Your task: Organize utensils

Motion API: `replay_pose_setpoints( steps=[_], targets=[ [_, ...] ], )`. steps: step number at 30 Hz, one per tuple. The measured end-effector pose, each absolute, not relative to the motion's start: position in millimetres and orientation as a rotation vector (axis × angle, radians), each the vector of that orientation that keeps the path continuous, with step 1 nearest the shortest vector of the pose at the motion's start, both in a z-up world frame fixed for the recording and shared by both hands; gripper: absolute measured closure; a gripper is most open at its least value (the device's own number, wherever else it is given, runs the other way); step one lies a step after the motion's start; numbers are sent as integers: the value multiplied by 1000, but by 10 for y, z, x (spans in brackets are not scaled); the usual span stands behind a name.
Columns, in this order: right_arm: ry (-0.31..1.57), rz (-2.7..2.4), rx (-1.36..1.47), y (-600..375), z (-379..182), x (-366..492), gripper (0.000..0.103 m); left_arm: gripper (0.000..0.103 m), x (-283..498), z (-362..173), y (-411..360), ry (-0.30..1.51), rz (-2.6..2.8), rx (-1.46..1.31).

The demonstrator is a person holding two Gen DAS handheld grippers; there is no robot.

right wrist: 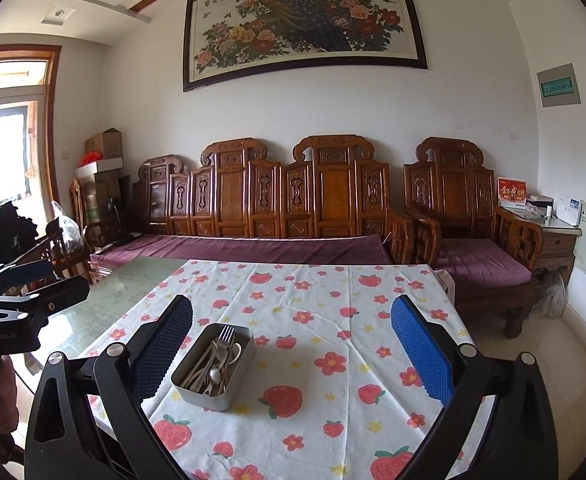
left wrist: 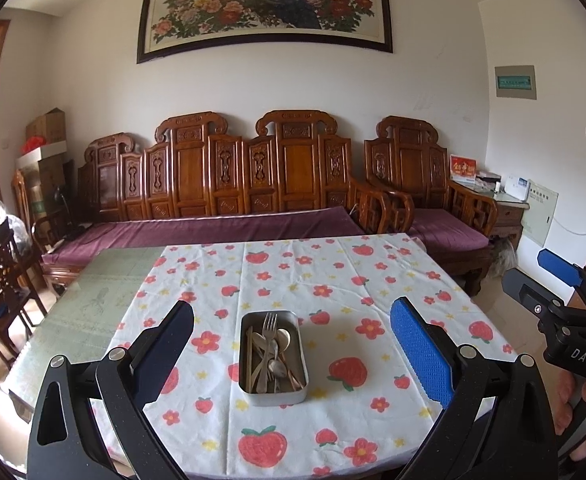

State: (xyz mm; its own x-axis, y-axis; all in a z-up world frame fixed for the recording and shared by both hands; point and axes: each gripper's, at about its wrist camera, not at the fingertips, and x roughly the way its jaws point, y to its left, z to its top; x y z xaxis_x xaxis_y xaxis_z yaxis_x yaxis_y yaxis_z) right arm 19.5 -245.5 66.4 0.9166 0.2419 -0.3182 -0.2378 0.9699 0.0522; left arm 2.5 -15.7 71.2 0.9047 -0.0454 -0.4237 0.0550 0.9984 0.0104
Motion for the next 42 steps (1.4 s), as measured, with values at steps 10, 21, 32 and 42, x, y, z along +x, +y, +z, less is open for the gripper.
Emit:
replay_pose_setpoints(
  steps=[10,21,32,42],
  targets=[
    [331,247,16,-2472,673,163,3,8,-24,741,-147,429,-44,11],
    [342,246,21,-2459,606,169,3,8,-22,735,-141,426,-41,12],
    [344,245,23,-2447,575,192,3,8,-17,727,-129,426,-37,11],
    [345,246,23,-2452,580,198,3,8,-12,723,-96,422,-32,11]
  ],
)
